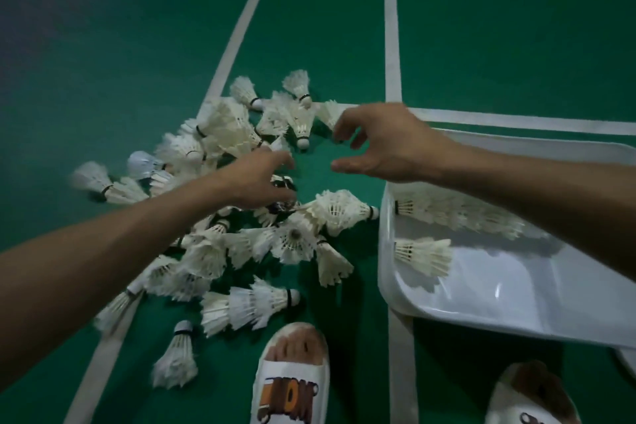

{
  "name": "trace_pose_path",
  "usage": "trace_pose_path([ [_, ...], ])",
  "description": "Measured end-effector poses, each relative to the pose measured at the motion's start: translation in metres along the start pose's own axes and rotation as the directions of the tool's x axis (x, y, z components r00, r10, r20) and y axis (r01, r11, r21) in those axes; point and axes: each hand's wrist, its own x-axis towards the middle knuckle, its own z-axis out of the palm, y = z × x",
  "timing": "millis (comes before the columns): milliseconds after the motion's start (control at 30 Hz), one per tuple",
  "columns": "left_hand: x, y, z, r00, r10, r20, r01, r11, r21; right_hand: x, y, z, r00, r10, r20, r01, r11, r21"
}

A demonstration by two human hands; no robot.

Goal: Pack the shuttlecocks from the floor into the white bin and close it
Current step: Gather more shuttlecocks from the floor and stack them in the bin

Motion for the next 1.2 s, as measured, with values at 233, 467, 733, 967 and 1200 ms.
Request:
trace_pose_path([
  [233,0.005,-0.013,0.066,0.994,0.1,0.052,-0.093,0.989,-0.115,0.059,-0.003,0.07,0.888,0.167,0.429,-0.091,0.977,-0.191],
  [467,0.01,-0.037,0.072,0.995,0.097,0.019,-0.093,0.984,-0.153,0.077,0.021,0.094,0.867,0.241,0.437,-0.101,0.942,-0.32],
  [733,0.005,-0.048,0.066,0.99,0.072,-0.123,-0.103,0.958,-0.268,0.077,0.023,0.107,0.78,0.3,0.549,-0.188,0.949,-0.251],
  [967,0.004,-0.046,0.045,0.972,0.05,-0.23,-0.116,0.951,-0.286,0.073,0.024,0.084,0.877,0.231,0.421,-0.136,0.961,-0.242],
  [1200,0.005,-0.038,0.0,0.957,0.004,-0.289,-0.116,0.921,-0.371,0.072,0.019,0.019,0.965,0.203,0.167,-0.2,0.979,-0.037],
])
